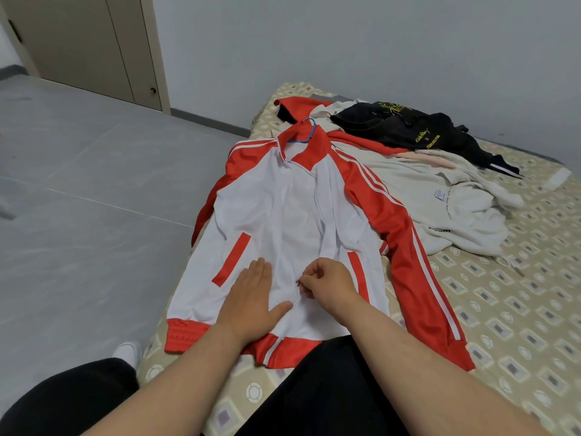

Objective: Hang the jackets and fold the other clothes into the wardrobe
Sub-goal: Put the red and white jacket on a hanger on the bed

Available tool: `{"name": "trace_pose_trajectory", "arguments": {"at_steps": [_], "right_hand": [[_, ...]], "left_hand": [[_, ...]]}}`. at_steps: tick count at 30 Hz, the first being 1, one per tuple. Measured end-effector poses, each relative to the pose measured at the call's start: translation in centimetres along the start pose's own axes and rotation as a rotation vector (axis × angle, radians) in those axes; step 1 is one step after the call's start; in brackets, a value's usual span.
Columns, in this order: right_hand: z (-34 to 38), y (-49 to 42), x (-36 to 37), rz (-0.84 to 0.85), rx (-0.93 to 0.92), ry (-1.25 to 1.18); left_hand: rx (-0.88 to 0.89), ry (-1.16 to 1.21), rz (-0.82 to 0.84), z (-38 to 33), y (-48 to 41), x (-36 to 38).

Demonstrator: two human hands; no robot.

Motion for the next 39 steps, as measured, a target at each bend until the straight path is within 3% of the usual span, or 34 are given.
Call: {"name": "trace_pose_trajectory", "arguments": {"at_steps": [4, 10, 18, 31, 35, 39], "right_hand": [[0.7, -1.0, 0.6, -0.051, -0.081, 0.094], [0.5, -3.5, -1.9, -0.205, -0.003, -0.184], [4.9, -7.5, -4.9, -0.288, -0.124, -0.252], [8.1, -13.8, -6.2, -0.176, -0.150, -0.210], [5.3, -15.1, -4.7, -0.095, -0.004, -0.261], [3.1, -15.5, -4.2, -0.058, 0.055, -0.311]], "left_hand": [[0.025, -0.074, -0.040, 0.9, 0.3, 1.8], [-0.025, -0.087, -0.019, 1.5, 0.0, 2.5], [-0.045, -0.077, -0.012, 1.5, 0.0, 2.4], [-0.107, -0.099, 0.089, 1.4, -0.9, 2.4], [-0.060, -0.206, -0.030, -0.1, -1.1, 0.5], [-0.111, -0.111, -0.210, 0.1, -4.8, -1.7]]}}
Point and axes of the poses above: each hand's wrist, its own y-axis away from the middle knuckle, its own x-axis out of the palm, z = x × y, the point moved 7 cm from there along -y, towards the middle knuckle, and after that the axes turned 12 degrees about x, right-handed, at the moved point
